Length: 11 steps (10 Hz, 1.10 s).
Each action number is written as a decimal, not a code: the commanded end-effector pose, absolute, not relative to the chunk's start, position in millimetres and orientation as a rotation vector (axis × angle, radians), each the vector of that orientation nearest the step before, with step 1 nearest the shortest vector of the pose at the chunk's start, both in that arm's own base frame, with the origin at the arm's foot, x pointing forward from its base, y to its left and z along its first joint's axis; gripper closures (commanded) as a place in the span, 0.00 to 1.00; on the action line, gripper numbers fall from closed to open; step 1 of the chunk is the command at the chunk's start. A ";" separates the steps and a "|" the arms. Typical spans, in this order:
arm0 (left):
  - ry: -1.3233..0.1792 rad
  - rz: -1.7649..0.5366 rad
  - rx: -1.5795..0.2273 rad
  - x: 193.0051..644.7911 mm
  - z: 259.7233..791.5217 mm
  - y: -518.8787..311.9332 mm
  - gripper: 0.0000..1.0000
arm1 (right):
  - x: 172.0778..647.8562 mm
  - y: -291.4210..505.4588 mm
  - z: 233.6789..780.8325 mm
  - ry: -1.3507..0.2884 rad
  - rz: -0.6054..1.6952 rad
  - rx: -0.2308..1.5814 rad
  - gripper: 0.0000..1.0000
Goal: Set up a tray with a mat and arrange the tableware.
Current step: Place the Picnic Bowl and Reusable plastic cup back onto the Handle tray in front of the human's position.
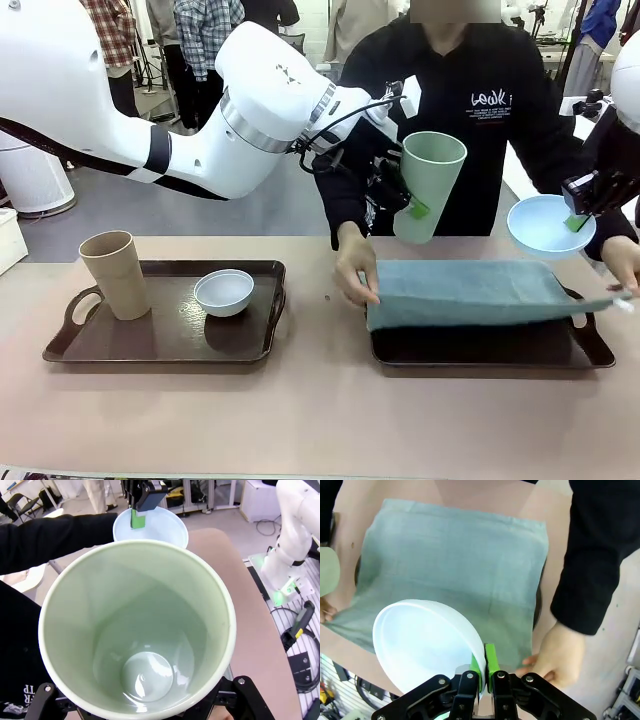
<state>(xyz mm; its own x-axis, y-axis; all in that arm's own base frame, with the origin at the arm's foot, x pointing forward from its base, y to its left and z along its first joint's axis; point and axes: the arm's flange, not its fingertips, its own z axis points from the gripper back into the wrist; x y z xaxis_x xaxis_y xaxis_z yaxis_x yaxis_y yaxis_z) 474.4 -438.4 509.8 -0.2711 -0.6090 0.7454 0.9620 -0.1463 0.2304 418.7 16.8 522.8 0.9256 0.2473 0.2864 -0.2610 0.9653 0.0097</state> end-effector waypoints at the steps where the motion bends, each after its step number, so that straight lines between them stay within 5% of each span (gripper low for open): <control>1: -0.834 -1.702 -0.586 473.7 511.7 -436.7 0.31 | 420.3 17.3 522.8 -0.302 0.254 0.052 1.00; 11: -0.834 -1.702 -0.586 473.7 511.7 -436.7 0.31 | 420.3 17.3 522.8 -0.302 0.254 0.052 1.00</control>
